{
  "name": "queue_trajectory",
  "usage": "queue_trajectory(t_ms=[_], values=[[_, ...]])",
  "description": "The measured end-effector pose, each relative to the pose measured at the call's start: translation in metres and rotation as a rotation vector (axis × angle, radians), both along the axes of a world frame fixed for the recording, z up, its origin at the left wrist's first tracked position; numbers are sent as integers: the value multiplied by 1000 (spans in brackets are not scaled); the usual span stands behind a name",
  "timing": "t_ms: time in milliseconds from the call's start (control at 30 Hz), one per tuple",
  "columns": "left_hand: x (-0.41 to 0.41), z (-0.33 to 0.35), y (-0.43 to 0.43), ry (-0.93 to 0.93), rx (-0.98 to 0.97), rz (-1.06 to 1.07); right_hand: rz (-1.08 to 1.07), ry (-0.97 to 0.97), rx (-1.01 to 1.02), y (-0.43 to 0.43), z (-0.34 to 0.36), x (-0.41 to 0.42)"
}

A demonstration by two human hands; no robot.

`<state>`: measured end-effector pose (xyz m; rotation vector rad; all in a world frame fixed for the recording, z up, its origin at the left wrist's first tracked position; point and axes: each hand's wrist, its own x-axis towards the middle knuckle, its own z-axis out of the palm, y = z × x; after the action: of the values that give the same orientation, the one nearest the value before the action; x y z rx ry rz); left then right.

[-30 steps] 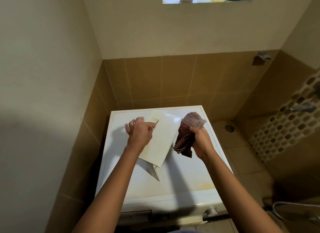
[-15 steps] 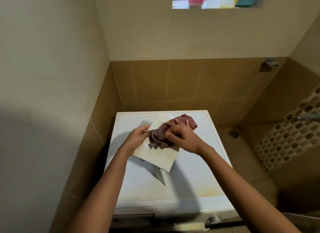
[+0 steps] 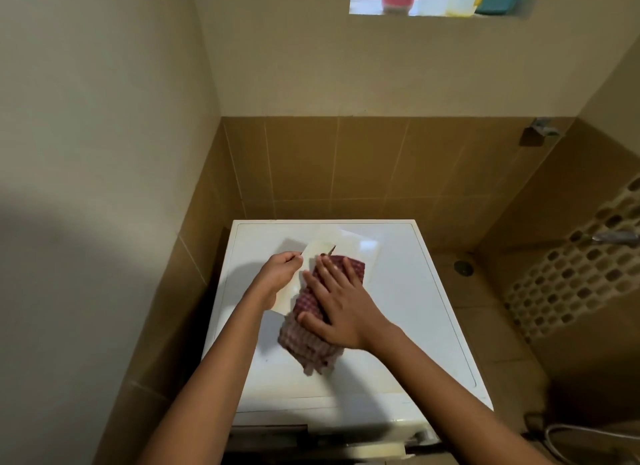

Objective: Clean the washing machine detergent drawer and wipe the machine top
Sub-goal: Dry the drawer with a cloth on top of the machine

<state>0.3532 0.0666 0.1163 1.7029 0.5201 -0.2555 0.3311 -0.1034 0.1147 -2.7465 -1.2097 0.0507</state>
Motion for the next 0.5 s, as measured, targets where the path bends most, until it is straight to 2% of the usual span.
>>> queue_trajectory(t_ms=[67,133,233,500], values=[[-2,1,2,4,3,-22,96,-65,35,-11,-9,-15],[-4,1,4,19,-5,-52,105,-92,82,-24,-15,-19],[-6,2,2,37,-102,-82,-13,-7,123,-39,-8,-8],[-5,6,-8,79,-103,-38,-430,154,19,-15,7,78]])
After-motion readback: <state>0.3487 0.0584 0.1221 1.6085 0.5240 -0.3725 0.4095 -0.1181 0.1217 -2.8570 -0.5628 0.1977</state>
